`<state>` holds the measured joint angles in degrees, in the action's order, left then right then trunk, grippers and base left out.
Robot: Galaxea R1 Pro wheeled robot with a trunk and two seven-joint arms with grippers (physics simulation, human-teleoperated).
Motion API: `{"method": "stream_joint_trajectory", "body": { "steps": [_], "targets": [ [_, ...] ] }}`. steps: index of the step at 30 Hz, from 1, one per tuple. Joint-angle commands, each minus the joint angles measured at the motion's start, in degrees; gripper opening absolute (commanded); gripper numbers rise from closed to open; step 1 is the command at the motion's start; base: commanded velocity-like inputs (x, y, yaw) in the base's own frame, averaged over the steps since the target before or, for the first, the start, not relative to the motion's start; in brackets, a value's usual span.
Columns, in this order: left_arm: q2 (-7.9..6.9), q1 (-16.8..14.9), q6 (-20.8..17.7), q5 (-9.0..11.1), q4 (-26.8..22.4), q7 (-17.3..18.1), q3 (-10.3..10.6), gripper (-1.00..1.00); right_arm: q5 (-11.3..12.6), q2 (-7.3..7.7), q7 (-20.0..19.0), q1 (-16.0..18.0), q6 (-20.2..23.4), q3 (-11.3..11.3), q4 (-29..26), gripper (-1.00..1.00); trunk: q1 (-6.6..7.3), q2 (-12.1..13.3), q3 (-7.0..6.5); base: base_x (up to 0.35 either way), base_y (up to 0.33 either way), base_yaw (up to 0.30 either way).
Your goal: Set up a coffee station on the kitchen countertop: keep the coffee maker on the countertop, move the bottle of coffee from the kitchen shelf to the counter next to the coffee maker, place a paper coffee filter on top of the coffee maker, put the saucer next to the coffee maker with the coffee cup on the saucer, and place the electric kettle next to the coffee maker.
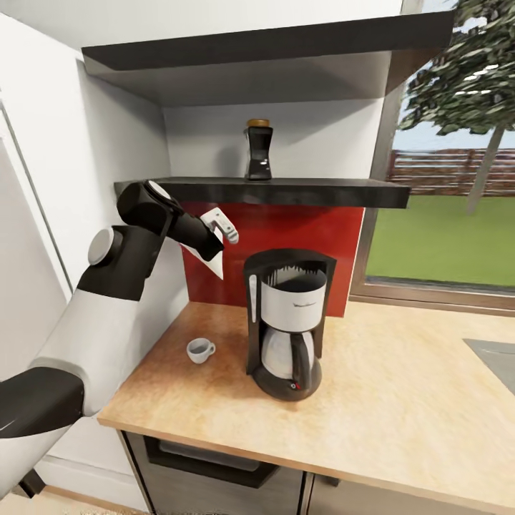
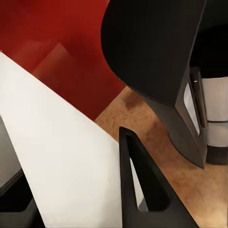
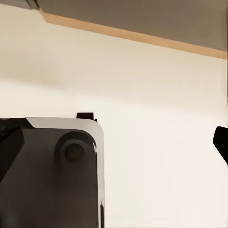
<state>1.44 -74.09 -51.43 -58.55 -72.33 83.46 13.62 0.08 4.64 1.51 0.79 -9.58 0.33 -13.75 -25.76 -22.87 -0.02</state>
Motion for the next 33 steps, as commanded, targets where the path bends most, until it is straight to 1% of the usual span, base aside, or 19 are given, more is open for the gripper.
{"method": "stream_joint_trajectory", "body": {
  "steps": [1, 7, 20, 26, 27, 30, 32, 33],
  "targets": [
    [0.05, 0.0, -0.5, -0.6, 0.0, 0.5, 0.0, -1.00, 0.0, 0.01, 0.1, 0.0, -0.2, 0.0, 0.0, 1.00, -0.02, 0.0, 0.03, 0.000, -0.270, 0.263],
    [0.05, 0.0, -0.5, -0.6, 0.0, 0.5, 0.0, -1.00, 0.0, 0.00, 0.1, 0.0, -0.2, 0.0, 0.1, 1.00, -0.02, 0.0, 0.03, -0.045, -0.269, 0.273],
    [0.05, 0.0, -0.5, -0.7, 0.0, 0.5, 0.0, -1.00, 0.0, -0.03, 0.1, 0.0, -0.2, 0.0, 0.1, 1.00, -0.02, 0.0, -0.29, -0.163, -0.248, 0.268],
    [0.05, 0.1, -0.5, -0.7, 0.0, 0.5, 0.0, -1.00, -0.1, 0.01, 0.0, 0.0, -0.2, 0.0, 0.1, 1.00, -0.02, 0.0, -0.36, 0.032, -0.270, 0.070],
    [0.17, 0.4, -0.3, -1.0, -0.1, 0.2, 0.4, -1.00, -0.4, -0.33, 0.0, 0.0, -0.2, 0.0, 0.4, 1.00, -0.02, 0.0, -0.36, 0.000, 0.000, 0.000],
    [0.07, 1.1, -0.2, -1.9, -0.1, 0.1, 1.3, -1.00, -0.3, -1.30, -0.1, 0.0, -0.2, 0.0, 1.4, 1.00, -0.02, 0.0, -0.36, 0.000, 0.000, 0.000],
    [0.03, 1.1, -0.2, -2.5, -0.1, 0.1, 1.0, -1.00, -0.2, -1.95, -0.1, 0.0, -0.2, 0.0, 2.1, 1.00, -0.02, 0.0, -0.36, 0.000, 0.000, 0.000],
    [-0.01, 1.1, -0.2, -2.2, -0.1, 0.0, 0.7, -1.00, -0.1, -2.27, -0.1, 0.0, -0.2, 0.0, 1.7, 1.00, -0.02, 0.0, -0.36, 0.000, 0.000, 0.000]
  ]
}}
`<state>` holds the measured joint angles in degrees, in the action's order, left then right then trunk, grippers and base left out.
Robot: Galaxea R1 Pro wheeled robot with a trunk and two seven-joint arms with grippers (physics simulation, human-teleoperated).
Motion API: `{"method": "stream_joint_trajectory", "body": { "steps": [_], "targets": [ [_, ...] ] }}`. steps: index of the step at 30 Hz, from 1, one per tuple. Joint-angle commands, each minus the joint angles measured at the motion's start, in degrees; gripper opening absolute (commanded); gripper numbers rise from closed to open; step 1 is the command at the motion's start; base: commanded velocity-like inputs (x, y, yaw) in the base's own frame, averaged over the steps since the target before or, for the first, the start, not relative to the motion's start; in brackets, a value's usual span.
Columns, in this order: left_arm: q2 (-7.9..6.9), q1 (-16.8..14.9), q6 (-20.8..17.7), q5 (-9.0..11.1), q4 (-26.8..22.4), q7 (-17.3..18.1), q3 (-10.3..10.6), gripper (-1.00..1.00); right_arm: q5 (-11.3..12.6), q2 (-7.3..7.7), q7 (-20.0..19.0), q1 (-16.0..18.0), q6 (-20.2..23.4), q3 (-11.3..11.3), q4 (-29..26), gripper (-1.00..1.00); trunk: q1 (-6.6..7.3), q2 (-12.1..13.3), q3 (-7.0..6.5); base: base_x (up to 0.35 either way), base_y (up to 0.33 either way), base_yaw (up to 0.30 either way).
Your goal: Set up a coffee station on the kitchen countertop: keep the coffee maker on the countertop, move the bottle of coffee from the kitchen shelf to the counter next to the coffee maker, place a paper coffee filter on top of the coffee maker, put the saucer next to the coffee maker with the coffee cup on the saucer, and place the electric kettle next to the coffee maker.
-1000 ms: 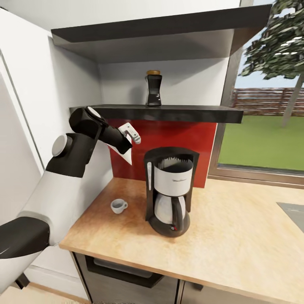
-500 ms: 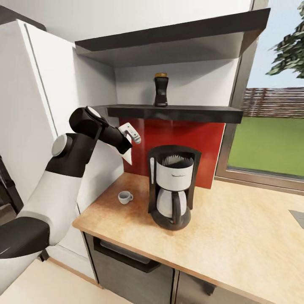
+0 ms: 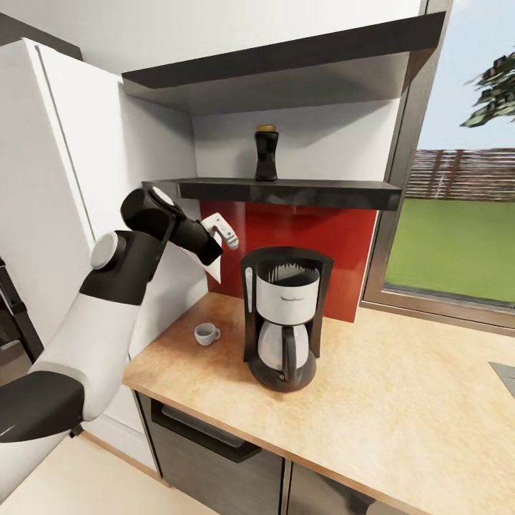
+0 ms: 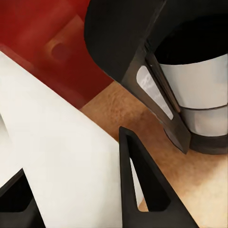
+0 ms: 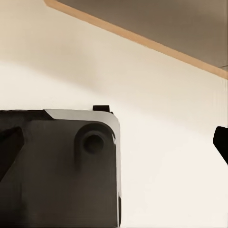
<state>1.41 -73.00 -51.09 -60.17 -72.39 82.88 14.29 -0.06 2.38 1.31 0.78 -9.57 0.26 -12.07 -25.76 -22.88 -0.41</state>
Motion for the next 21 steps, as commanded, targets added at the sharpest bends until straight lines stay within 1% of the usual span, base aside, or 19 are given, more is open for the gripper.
{"method": "stream_joint_trajectory", "body": {
  "steps": [1, 3, 6, 14, 21],
  "targets": [
    [0.01, 0.0, -0.5, -0.2, 0.0, 0.5, -0.3, -1.00, 0.0, -0.33, 0.1, 0.0, -0.2, 0.1, -0.3, 1.00, -0.02, 0.0, 0.03, 0.000, 0.000, 0.000],
    [0.00, 0.0, -0.5, 0.2, 0.0, 0.5, -0.9, -1.00, 0.0, -0.98, 0.1, 0.0, -0.2, 0.0, -0.7, 1.00, -0.02, 0.0, 0.03, 0.000, 0.000, 0.000],
    [0.00, 0.0, -0.5, 0.4, 0.0, 0.5, -1.0, -1.00, 0.1, -1.90, 0.2, 0.0, -0.2, 0.1, -0.7, 1.00, -0.02, 0.0, 0.03, 0.000, 0.000, 0.000],
    [0.00, 0.0, -0.5, 0.2, 0.0, 0.4, -1.0, -1.00, -0.1, -1.80, 0.1, 0.0, -0.1, 0.0, 1.5, 1.00, -0.02, 0.0, 0.03, 0.000, 0.000, 0.000],
    [0.08, 0.0, -0.5, -1.8, 0.0, 0.4, -1.0, -1.00, -0.1, -1.41, 0.0, -0.3, -0.1, 0.0, 3.8, 1.00, -0.02, 0.0, 0.03, 0.000, 0.000, 0.000]
  ]
}}
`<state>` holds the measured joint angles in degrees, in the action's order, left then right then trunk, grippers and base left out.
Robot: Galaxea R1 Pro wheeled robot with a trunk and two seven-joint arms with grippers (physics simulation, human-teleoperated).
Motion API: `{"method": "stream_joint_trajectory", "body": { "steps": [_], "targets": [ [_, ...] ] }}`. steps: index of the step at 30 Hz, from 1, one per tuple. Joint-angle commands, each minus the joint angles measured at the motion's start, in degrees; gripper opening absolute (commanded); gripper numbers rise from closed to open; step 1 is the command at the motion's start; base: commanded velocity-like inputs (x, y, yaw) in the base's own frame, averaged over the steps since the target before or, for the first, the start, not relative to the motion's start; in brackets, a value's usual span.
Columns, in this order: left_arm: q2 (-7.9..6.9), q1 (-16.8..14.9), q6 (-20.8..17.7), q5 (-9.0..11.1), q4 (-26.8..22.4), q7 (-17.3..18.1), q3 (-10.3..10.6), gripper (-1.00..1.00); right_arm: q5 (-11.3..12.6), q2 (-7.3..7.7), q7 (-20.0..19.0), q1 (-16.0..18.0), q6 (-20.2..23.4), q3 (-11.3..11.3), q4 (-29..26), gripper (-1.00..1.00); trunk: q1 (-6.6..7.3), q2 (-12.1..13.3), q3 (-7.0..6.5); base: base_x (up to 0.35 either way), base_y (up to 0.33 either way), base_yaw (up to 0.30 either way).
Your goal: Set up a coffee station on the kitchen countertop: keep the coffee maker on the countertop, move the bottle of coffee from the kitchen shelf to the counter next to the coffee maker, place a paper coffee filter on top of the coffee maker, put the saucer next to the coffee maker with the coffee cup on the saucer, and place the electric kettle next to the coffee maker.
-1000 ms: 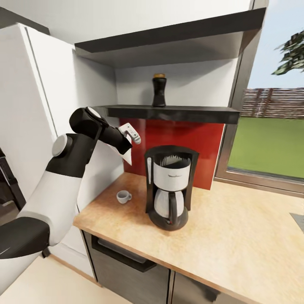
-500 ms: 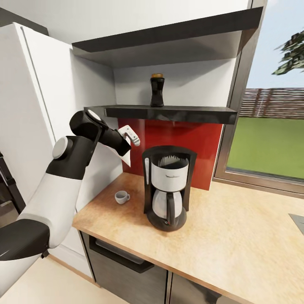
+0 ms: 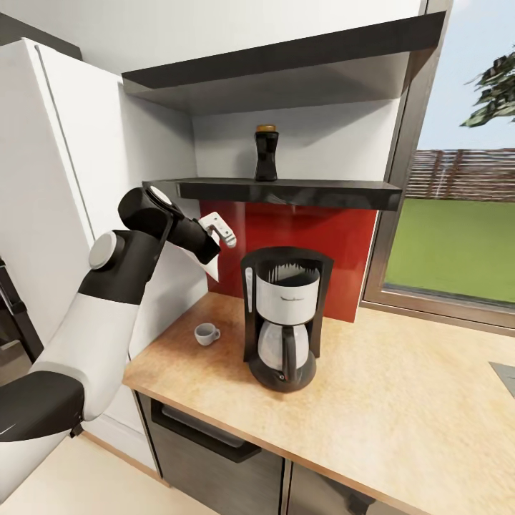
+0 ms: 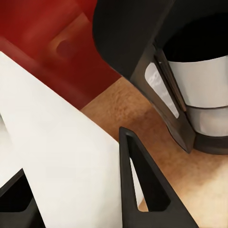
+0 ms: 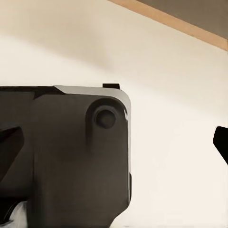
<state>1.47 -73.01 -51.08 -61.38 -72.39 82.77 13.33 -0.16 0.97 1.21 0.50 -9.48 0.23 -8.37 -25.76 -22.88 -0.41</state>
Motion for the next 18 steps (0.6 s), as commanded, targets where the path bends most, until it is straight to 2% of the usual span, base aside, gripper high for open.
{"method": "stream_joint_trajectory", "body": {
  "steps": [1, 3, 4, 12, 18],
  "targets": [
    [0.02, 0.0, -0.5, -0.9, 0.0, 0.5, 0.0, -1.00, 0.0, 0.03, 0.1, 0.0, -0.2, 0.0, 0.4, 1.00, -0.02, 0.0, 0.02, 0.000, 0.000, 0.000],
    [0.03, -0.1, -0.6, -1.5, 0.0, 0.5, -0.2, -1.00, 0.0, 0.04, 0.1, 0.0, -0.2, 0.0, 1.0, 1.00, -0.02, 0.0, -0.02, 0.000, 0.000, -0.032],
    [0.03, -0.1, -0.6, -3.4, 0.0, 0.5, -0.2, -1.00, 0.0, 0.02, 0.1, 0.0, -0.2, 0.0, 6.9, 1.00, -0.02, 0.0, -0.05, 0.000, 0.000, -0.082],
    [0.11, -0.1, -0.6, -3.8, 0.0, 0.5, -0.1, -1.00, 0.2, -0.01, 0.2, 0.0, -0.1, 0.2, 6.7, 1.00, -0.02, 0.0, -0.22, 0.000, 0.000, -0.067],
    [0.19, -0.1, -0.7, -3.9, 0.0, 0.5, 0.0, -1.00, 0.3, -0.08, 0.2, 0.0, -0.1, 0.2, 6.7, 1.00, -0.02, 0.0, -0.27, 0.000, 0.000, -0.246]
  ]
}}
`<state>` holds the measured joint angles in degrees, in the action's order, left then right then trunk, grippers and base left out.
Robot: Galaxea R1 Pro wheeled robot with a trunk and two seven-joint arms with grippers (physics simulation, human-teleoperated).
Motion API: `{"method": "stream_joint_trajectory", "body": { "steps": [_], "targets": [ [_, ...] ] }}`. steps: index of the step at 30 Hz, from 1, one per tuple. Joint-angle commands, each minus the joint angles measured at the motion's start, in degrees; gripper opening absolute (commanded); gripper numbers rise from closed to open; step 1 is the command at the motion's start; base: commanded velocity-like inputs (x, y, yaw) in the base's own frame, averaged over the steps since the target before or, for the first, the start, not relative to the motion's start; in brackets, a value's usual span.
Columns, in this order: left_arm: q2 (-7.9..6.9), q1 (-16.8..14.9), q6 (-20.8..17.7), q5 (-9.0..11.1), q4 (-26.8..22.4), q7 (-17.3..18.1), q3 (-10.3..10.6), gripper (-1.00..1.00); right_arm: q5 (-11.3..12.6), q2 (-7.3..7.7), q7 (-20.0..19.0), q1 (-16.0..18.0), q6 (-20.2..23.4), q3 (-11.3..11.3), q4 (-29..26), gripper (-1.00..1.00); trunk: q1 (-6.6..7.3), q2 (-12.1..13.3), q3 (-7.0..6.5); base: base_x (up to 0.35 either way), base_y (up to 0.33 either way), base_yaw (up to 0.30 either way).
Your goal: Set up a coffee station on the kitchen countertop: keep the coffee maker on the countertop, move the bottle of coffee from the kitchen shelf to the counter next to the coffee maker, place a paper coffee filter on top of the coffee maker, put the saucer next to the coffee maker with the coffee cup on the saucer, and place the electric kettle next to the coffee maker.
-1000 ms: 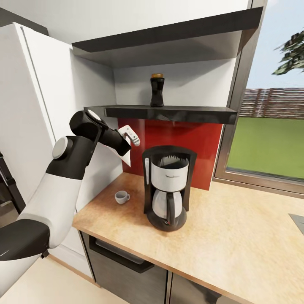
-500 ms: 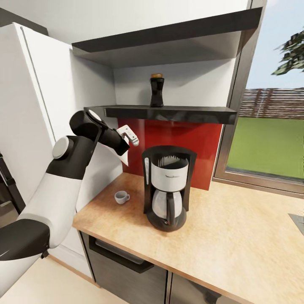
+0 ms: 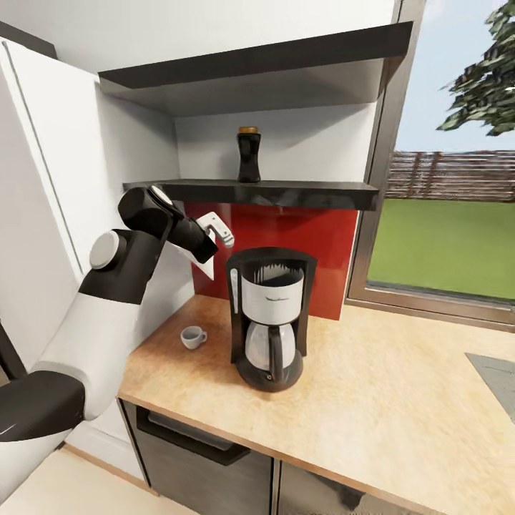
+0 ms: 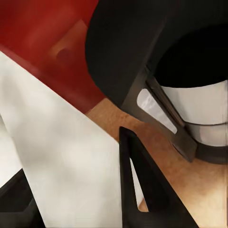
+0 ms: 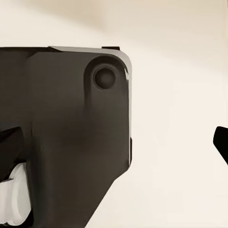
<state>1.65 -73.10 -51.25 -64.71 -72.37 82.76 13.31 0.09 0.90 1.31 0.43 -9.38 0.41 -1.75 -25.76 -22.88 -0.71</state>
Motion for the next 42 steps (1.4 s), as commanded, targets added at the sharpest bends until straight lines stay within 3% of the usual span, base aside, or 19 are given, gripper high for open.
{"method": "stream_joint_trajectory", "body": {
  "steps": [1, 24, 30, 33, 39, 42],
  "targets": [
    [0.01, 0.0, -0.5, -0.6, -0.1, 0.6, 0.1, -1.00, 0.0, 0.00, 0.1, 0.1, -0.2, 0.0, 0.1, 1.00, -0.02, 0.0, 0.02, 0.000, 0.000, -0.290],
    [0.10, -0.3, -1.0, -0.7, -2.8, 0.6, 0.2, -1.00, 0.1, -0.27, 0.2, 0.0, -0.2, 0.0, 0.1, 1.00, -0.02, 0.0, 0.02, 0.000, 0.000, -0.299],
    [0.04, -0.2, -0.8, -0.8, -2.8, 0.6, 0.4, -1.00, 0.0, -0.40, 0.1, 0.0, -0.2, -0.1, 0.1, 1.00, -0.02, 0.0, 0.02, 0.000, 0.000, -0.113],
    [0.07, -0.1, -0.7, -2.1, -2.8, 0.6, 0.5, -1.00, -0.1, -0.44, 0.1, 0.1, -0.3, -0.3, 0.1, 1.00, -0.02, 0.0, 0.02, 0.000, 0.000, -0.015],
    [0.10, 0.1, -0.4, -8.6, -2.8, 1.1, 0.4, -1.00, -0.2, -0.46, 0.0, 0.1, -0.3, -0.3, 0.1, 1.00, -0.02, 0.0, 0.02, 0.000, 0.000, -0.003],
    [0.11, 0.1, -0.4, -9.0, -2.8, 1.1, 0.4, -1.00, -0.2, -0.46, 0.0, 0.1, -0.3, -0.3, 0.1, 1.00, -0.02, 0.0, 0.02, 0.000, 0.000, 0.000]
  ]
}}
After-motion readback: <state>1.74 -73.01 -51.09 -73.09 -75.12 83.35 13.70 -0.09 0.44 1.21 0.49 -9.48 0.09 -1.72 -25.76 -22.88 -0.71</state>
